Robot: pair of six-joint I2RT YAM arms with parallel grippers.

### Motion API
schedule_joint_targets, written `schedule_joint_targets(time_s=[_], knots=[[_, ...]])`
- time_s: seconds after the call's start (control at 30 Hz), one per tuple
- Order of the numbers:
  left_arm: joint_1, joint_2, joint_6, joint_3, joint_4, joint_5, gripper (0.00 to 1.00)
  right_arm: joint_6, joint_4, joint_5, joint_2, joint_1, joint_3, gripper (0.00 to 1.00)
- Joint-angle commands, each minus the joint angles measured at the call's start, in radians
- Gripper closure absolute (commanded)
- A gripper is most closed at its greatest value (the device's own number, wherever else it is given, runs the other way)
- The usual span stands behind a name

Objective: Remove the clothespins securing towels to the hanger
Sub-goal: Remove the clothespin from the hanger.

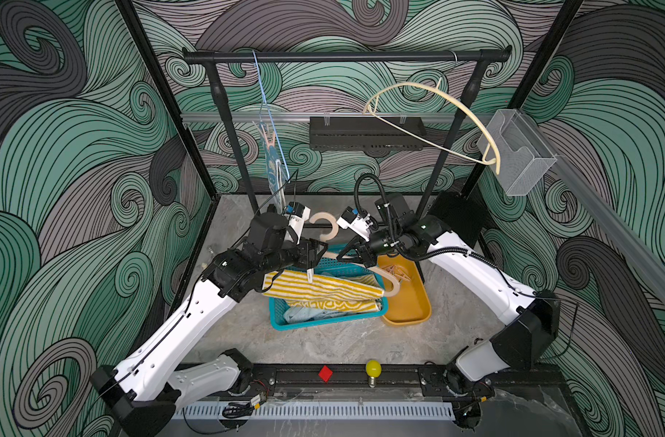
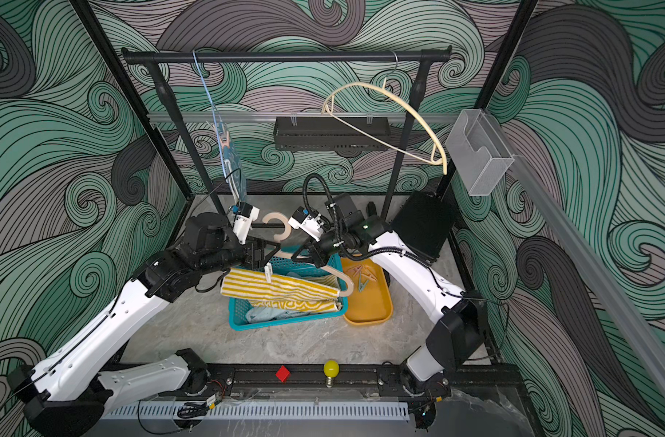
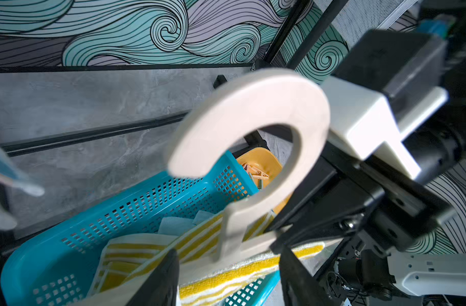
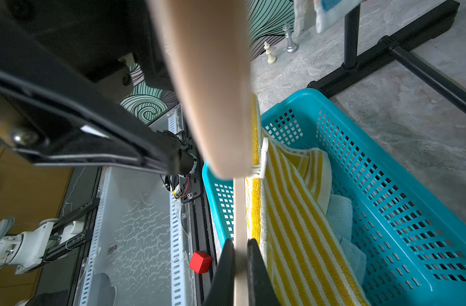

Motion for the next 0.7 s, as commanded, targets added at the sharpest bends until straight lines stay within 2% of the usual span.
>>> schedule_joint_targets(time_s=[0.0,0.23,0.33,0.5,0.67], knots=[[-0.007,-0.099,-0.022,-0.053,-0.059,-0.037,0.41,-0.038,-0.003,-0.087,0.010,-0.011,0.034,1.00],[-0.007,-0.345,-0.017,-0.264,-0.019,0.016,0.39,-0.038,-0.006,-0.273,0.041,-0.049,0.067,1.00],[-0.005,-0.408,0.005,-0.314,-0.024,0.042,0.36,-0.049,-0.032,-0.328,0.065,-0.060,0.092,1.00],[-0.006,-0.426,0.032,-0.346,0.001,0.058,0.36,-0.074,-0.087,-0.361,0.102,-0.062,0.136,1.00],[0.011,-0.385,0.089,-0.347,0.023,0.088,0.36,-0.071,-0.090,-0.400,0.104,-0.063,0.135,1.00]])
